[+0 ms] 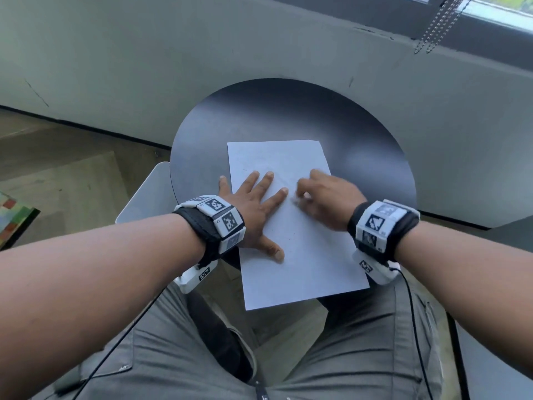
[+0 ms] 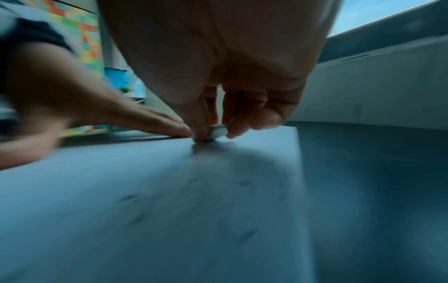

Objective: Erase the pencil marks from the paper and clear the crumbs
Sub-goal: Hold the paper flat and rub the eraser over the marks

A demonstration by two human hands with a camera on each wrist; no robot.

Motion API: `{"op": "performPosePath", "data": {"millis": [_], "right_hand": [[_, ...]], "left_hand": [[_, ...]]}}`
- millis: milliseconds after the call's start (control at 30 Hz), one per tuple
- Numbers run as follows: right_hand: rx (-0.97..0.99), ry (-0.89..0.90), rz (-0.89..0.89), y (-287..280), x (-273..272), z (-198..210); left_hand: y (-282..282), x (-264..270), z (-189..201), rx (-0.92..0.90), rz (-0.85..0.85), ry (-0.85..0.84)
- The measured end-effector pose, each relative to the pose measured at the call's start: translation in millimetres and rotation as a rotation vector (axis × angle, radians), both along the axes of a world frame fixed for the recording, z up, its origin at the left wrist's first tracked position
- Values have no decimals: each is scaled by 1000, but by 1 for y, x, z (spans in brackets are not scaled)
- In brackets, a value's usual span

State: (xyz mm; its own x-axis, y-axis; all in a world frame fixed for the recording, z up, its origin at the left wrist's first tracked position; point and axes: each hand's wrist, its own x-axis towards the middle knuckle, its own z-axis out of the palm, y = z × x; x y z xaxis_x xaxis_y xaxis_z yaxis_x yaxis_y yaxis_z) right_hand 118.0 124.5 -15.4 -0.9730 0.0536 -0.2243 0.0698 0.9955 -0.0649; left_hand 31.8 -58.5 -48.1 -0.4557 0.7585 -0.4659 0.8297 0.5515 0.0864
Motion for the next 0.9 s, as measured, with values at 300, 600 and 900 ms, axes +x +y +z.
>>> {"op": "performPosePath", "data": {"millis": [300, 600, 900], "right_hand": [[-27, -4, 179, -24, 11, 0], [39, 11, 268, -31, 26, -3], [-176, 0, -284, 21, 8, -5]], "left_hand": [[-1, -1, 0, 2, -2, -17], [0, -2, 1, -7, -2, -14], [-18, -2, 8, 53, 15, -21]]}}
